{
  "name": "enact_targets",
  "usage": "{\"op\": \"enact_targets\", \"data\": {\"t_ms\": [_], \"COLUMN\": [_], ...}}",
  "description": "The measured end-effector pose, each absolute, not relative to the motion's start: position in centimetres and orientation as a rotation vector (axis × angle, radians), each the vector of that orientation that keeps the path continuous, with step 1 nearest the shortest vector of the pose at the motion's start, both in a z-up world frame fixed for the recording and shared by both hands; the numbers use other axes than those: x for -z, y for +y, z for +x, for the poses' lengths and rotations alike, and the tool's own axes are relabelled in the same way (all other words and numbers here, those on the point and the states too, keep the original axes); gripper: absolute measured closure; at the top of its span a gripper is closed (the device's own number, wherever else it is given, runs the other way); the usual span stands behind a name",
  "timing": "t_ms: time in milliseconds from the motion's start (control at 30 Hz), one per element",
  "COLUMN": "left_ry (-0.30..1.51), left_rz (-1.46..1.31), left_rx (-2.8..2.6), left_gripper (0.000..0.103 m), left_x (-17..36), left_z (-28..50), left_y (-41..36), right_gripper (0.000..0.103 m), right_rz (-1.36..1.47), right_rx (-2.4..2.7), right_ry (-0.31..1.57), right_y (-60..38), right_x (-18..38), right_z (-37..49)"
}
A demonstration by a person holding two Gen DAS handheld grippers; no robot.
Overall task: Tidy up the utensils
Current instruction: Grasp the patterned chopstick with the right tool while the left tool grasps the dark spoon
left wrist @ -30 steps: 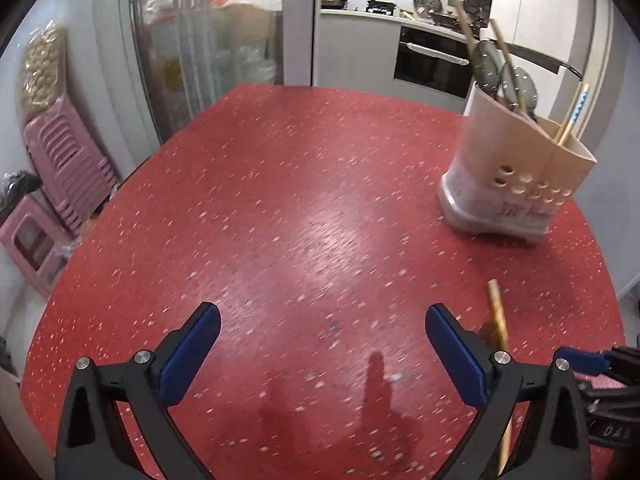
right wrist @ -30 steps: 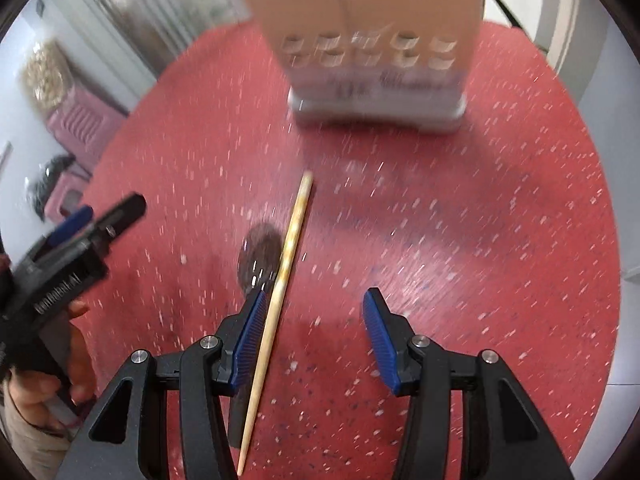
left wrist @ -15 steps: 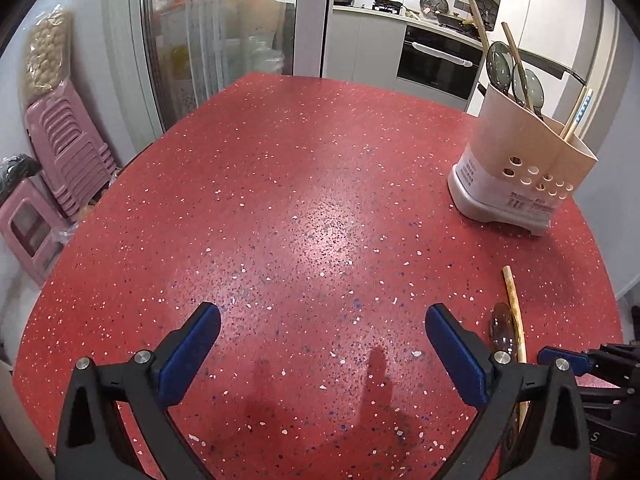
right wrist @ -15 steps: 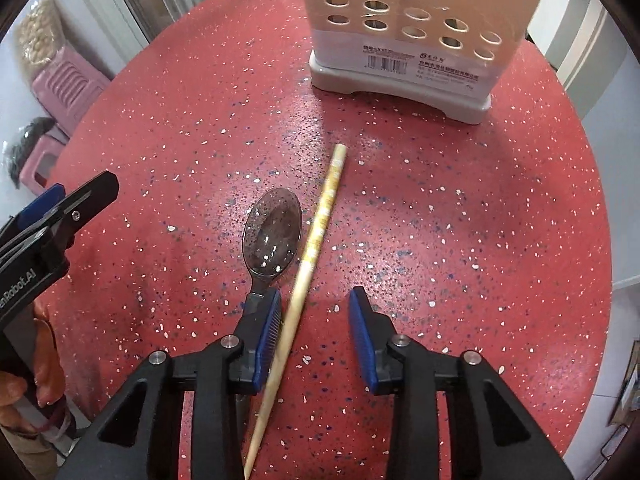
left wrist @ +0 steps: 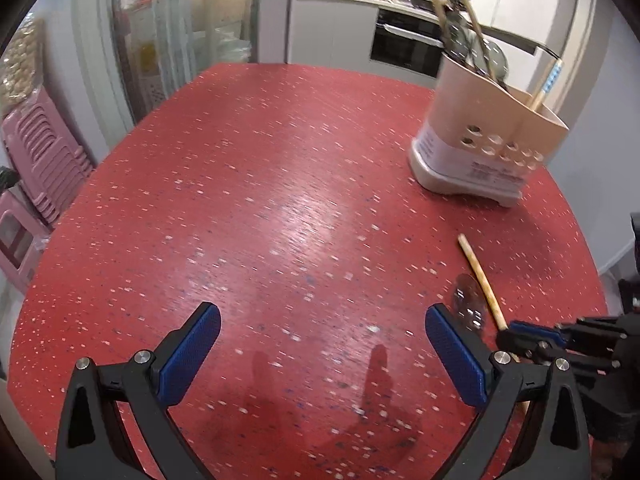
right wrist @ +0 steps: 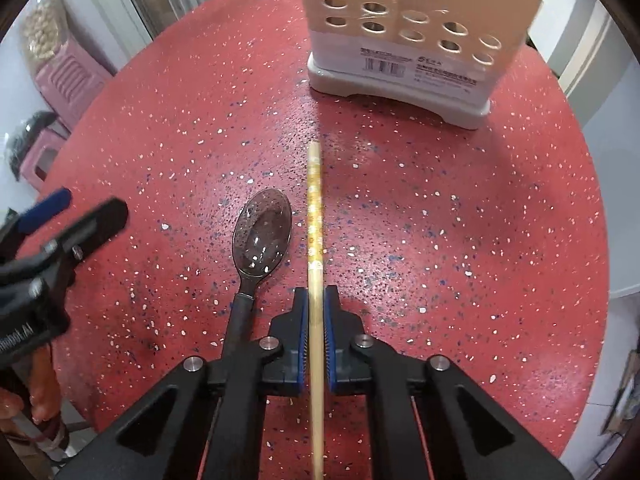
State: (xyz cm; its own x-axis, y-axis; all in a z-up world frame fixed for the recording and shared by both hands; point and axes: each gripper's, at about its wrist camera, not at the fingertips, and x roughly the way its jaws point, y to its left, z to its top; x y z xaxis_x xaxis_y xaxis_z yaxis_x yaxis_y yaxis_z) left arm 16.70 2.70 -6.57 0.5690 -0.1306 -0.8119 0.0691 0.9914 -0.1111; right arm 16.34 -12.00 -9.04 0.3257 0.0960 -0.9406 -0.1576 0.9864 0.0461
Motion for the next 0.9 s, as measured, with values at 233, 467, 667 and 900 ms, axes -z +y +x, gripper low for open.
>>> {"op": "enact_targets", "data": {"t_ms": [233, 467, 667, 900], "left_ry": [1.042, 1.123, 1.180, 1.185], "left_rz": [-0.012, 0.043, 0.107, 0.151], "left_rx": [0.238, 0.254, 0.223, 0.249], "left_gripper": [0.000, 0.000, 0.008, 0.065], "left_x": [7.1, 8.2, 8.8, 8.1], "left_z": [16.2, 16.8, 16.9, 16.5], "left_y": [-1.4, -4.6, -6.4, -8.1], "right_gripper": [0.095, 0.095, 0.095, 0.095], "right_rz": [0.054, 0.138, 0.194, 0.240], "right_rx": [-0.200, -0.200, -0.225, -0.253], "right_ry": [1.197, 1.144, 1.106, 1.076], "right_y": [-15.1, -18.9, -20.4, -22.1], "right_x": [8.7, 7.2, 6.3, 5.4], "right_z": [15.7, 14.6, 14.0, 13.5]}}
